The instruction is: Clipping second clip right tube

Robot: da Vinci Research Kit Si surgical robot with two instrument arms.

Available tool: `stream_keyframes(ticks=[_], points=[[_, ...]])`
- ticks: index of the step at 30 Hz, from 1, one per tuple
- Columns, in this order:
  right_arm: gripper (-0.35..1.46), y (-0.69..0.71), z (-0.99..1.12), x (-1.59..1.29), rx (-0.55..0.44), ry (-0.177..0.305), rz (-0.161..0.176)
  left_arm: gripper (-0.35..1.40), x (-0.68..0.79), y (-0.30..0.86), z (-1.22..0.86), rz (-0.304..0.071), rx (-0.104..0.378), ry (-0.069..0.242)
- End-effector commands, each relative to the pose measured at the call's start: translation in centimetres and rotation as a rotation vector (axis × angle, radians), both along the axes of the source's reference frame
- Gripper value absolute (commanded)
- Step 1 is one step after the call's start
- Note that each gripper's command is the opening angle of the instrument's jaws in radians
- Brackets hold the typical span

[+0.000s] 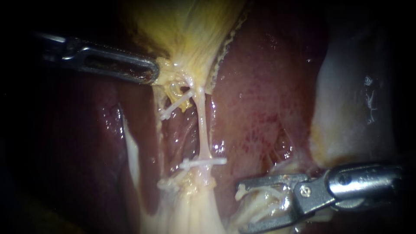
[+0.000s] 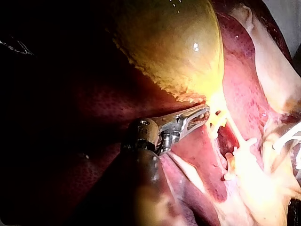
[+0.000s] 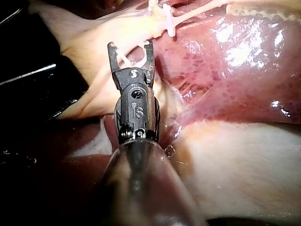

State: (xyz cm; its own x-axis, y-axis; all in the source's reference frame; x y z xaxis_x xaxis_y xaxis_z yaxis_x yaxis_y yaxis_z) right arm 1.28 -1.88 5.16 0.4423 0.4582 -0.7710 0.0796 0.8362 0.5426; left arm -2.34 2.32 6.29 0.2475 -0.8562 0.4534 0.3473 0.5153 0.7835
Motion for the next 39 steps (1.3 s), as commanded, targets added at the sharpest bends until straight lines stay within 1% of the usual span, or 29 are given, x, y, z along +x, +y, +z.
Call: stream_keyframes(ticks=[1,3,6,8,12,15,18,23,26,29,32,36,39], points=[[0.48,0.00,0.00,0.00,0.000,0.000,0.000,-0.35,0.01,0.00,0.00,0.000,0.000,-0.001],[0.48,0.00,0.00,0.00,0.000,0.000,0.000,-0.35,0.04,0.01,-0.02,0.001,0.001,-0.002],[0.48,0.00,0.00,0.00,0.000,0.000,0.000,-0.35,0.13,0.05,-0.07,0.007,0.006,-0.007],[0.48,0.00,0.00,-0.01,0.000,0.000,0.000,-0.35,0.22,0.09,-0.13,0.005,0.007,-0.006],[0.48,0.00,0.01,-0.01,0.000,0.000,0.000,-0.35,0.41,0.21,-0.27,-0.015,0.006,0.007],[0.48,0.00,0.01,-0.01,0.000,0.000,0.000,-0.35,0.51,0.29,-0.35,-0.026,0.006,0.013],[0.48,0.01,0.02,-0.01,0.000,0.000,0.001,-0.35,0.55,0.31,-0.38,-0.031,0.006,0.017],[0.48,0.02,0.03,-0.01,0.000,-0.001,0.001,-0.35,0.55,0.30,-0.37,-0.031,0.005,0.017],[0.48,0.05,0.04,0.02,-0.004,0.000,0.003,-0.35,0.55,0.30,-0.37,-0.031,0.005,0.018],[0.49,0.14,0.06,0.07,0.011,-0.009,0.010,-0.35,0.55,0.29,-0.36,-0.032,0.004,0.018],[0.49,0.29,0.07,0.10,0.024,-0.015,0.023,-0.35,0.54,0.27,-0.35,-0.032,0.003,0.019],[0.49,0.51,0.09,0.14,0.056,-0.031,0.049,-0.35,0.54,0.26,-0.35,-0.033,0.003,0.019],[0.49,0.70,0.12,0.18,0.091,-0.047,0.075,-0.35,0.53,0.26,-0.34,-0.033,0.002,0.020]])
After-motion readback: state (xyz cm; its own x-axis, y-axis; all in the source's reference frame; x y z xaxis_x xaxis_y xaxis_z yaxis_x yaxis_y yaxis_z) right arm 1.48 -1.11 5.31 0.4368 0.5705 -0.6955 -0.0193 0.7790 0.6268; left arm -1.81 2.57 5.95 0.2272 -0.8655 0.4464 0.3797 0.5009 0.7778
